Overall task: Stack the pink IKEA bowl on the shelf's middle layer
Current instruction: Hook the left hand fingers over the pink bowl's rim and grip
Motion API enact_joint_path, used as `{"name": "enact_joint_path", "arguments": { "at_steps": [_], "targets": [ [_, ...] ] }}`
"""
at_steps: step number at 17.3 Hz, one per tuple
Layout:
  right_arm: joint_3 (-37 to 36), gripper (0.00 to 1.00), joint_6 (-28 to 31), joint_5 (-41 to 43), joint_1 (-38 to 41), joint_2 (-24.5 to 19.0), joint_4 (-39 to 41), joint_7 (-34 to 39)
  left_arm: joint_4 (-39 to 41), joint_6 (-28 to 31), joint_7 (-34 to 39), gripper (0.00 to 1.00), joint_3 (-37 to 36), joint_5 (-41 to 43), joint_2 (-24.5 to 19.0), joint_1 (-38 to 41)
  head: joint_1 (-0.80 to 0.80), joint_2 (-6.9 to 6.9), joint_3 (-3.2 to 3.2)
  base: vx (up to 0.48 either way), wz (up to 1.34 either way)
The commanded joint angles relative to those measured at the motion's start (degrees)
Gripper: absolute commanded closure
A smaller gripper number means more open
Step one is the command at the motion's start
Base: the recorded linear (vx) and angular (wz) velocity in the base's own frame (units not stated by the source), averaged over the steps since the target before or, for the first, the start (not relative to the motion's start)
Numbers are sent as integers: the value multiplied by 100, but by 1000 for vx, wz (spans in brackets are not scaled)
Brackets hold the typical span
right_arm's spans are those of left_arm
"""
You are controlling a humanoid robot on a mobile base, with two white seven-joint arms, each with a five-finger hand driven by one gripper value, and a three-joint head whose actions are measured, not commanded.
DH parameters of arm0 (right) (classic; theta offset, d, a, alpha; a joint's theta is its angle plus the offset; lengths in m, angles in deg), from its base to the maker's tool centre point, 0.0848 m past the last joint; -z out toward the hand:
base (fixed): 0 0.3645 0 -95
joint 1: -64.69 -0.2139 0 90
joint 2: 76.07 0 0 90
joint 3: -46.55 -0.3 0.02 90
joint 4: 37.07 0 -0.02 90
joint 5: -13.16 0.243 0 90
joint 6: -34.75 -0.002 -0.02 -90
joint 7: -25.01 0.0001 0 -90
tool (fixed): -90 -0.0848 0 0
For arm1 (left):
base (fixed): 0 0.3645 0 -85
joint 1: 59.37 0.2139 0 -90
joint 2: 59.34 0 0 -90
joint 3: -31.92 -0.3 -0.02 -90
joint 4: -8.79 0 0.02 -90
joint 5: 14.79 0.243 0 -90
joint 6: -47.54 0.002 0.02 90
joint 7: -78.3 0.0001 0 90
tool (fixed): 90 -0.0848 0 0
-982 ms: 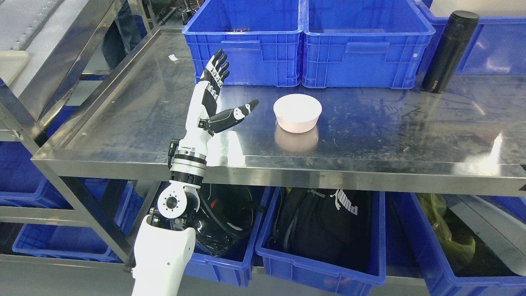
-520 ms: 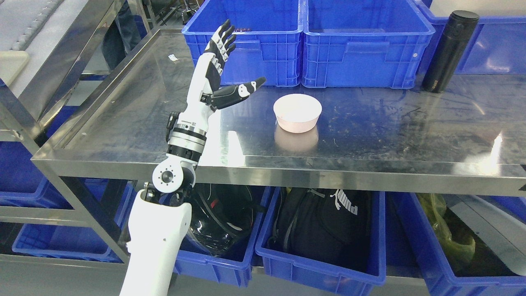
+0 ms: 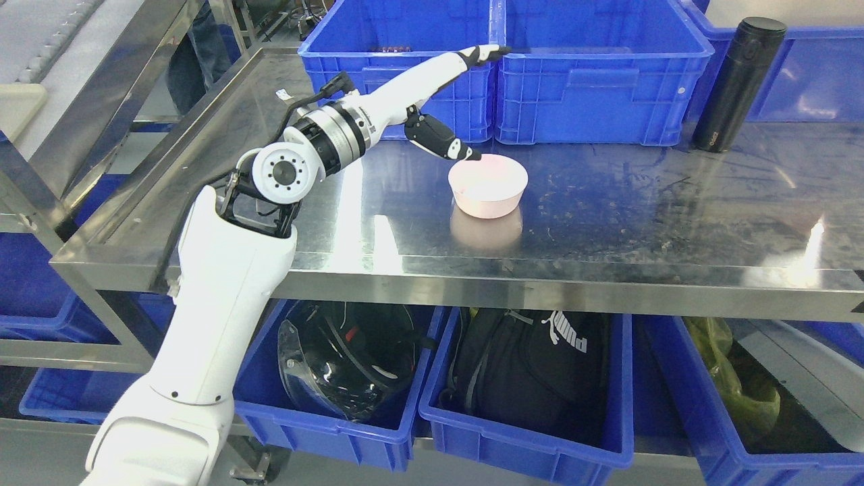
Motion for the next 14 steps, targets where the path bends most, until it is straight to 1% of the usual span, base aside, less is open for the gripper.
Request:
{"name": "enact_joint_path", "arguments": {
  "at_steps": [1,2,3,5,6,10,11,13,14],
  "targets": [
    [0,0,-4,0,17,100,100,-1,-601,-827,-1127,1,-1704,1941,-657,-667,0,0,0,0,0],
    [0,0,-4,0,17,100,100,-1,-934,-1276,-1122,2,-1687,2038,-657,-710,0,0,0,0,0],
    [0,0,-4,0,17,100,100,-1,-1198,-1576,-1122,4,-1661,2221,-631,-710,0,0,0,0,0],
    [0,0,-4,0,17,100,100,-1,-1323,-1597,-1279,4,-1713,2188,-561,-667,0,0,0,0,0],
    [0,0,-4,0,17,100,100,-1,-1463,-1597,-1315,4,-1739,2205,-448,-666,0,0,0,0,0],
    [0,0,-4,0,17,100,100,-1,-1947,-1614,-1324,2,-1739,2215,-245,-815,0,0,0,0,0],
    [0,0,-4,0,17,100,100,-1,-2044,-1623,-1316,0,-1731,2153,-122,-825,0,0,0,0,0],
    [0,0,-4,0,17,100,100,-1,-2141,-1640,-1394,0,-1652,1952,316,-746,0,0,0,0,0],
    [0,0,-4,0,17,100,100,-1,-2141,-1640,-1403,0,-1652,1925,405,-746,0,0,0,0,0]
  ]
}}
